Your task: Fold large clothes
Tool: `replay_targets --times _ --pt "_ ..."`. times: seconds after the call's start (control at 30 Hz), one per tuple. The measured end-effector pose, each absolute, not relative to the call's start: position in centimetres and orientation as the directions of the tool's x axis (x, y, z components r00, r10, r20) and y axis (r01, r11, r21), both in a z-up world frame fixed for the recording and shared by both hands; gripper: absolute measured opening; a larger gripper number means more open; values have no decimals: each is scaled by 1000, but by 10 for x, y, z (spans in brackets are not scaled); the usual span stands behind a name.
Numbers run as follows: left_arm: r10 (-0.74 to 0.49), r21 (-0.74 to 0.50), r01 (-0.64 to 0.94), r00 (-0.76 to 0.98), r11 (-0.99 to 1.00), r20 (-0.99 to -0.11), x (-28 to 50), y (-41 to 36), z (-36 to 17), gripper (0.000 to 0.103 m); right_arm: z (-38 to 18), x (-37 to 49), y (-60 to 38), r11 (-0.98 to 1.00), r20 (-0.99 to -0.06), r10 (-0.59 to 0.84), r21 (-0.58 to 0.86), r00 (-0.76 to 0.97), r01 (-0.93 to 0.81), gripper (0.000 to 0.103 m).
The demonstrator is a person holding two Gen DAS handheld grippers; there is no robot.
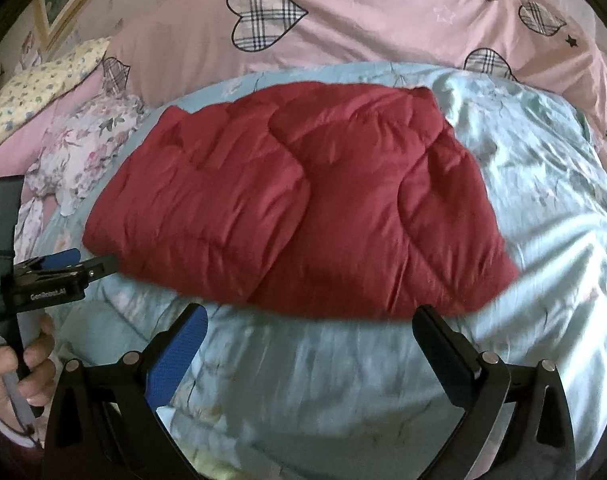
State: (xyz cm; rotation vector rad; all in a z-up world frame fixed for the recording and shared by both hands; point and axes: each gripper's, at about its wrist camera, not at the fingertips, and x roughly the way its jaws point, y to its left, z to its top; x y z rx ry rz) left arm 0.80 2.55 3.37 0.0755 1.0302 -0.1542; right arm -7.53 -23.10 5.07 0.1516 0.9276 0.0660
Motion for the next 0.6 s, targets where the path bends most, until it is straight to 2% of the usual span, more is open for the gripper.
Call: replay_targets --times 0.37,0.6 --pt "-11 132 210 569 969 -823 -21 9 70 103 81 -93 -217 986 -777 115 167 619 27 103" --pt "11 160 206 578 965 -816 -16 6 76 103 84 -84 -215 986 -780 99 161 617 45 103"
